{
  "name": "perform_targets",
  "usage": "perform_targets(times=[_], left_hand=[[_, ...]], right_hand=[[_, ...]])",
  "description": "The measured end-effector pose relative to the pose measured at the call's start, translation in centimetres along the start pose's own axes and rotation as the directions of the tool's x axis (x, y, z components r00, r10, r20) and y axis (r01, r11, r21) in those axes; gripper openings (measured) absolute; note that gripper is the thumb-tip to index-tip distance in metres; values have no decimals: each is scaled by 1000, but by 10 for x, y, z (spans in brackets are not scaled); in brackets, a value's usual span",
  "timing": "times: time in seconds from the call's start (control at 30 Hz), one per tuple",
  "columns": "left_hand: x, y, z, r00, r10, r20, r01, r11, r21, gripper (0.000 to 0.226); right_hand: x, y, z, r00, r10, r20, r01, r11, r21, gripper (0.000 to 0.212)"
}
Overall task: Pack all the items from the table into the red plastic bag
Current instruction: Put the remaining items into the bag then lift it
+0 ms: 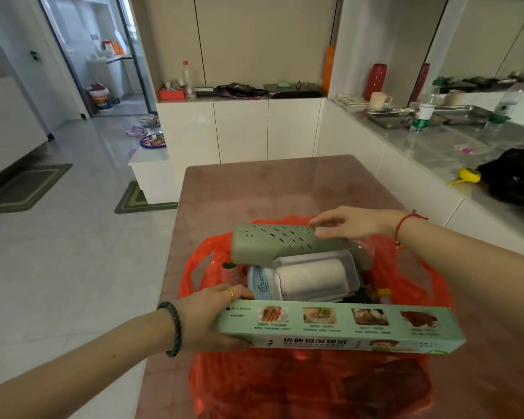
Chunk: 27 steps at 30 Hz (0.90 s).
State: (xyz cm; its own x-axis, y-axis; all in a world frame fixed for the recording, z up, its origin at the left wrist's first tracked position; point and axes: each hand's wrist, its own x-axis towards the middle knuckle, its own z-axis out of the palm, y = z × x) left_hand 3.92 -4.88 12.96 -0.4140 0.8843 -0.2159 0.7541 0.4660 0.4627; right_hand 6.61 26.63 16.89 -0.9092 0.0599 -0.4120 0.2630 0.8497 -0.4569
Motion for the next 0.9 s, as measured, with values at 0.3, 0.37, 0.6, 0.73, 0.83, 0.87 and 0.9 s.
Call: perform_targets(times=[0.3, 0.37, 0.6, 0.73, 0.83, 0.87, 0.9], left_hand=[[-4, -3, -1, 999, 19, 35, -20, 1000, 20, 71], [-4, -7, 0, 999, 21, 35, -22, 1000, 16, 65], [-12, -9, -5, 999, -23, 30, 22, 998, 52, 63], [-20, -5, -11, 999, -35, 30, 33, 997, 75, 80], [-29, -4, -20, 998, 8, 58, -13, 996, 86, 95], [-32, -4, -23, 998, 28, 56, -34, 995, 99, 92], [-35, -4, -26, 998, 52, 41, -56, 993, 102, 88]], right_hand=[[-74, 147, 26, 827, 543, -145, -538, 839, 78, 108], [-106, 143, 45, 794, 608, -16, -584, 770, 258, 76], [-167, 98, 37, 902, 422, -89, 16, 175, 984, 20], [-200, 59, 13, 932, 358, -53, -93, 380, 920, 71], [-215, 38, 3, 938, 347, -24, -187, 560, 807, 85], [-218, 34, 0, 941, 337, -19, -195, 588, 785, 89], [-221, 29, -2, 946, 325, -17, -197, 612, 766, 90]])
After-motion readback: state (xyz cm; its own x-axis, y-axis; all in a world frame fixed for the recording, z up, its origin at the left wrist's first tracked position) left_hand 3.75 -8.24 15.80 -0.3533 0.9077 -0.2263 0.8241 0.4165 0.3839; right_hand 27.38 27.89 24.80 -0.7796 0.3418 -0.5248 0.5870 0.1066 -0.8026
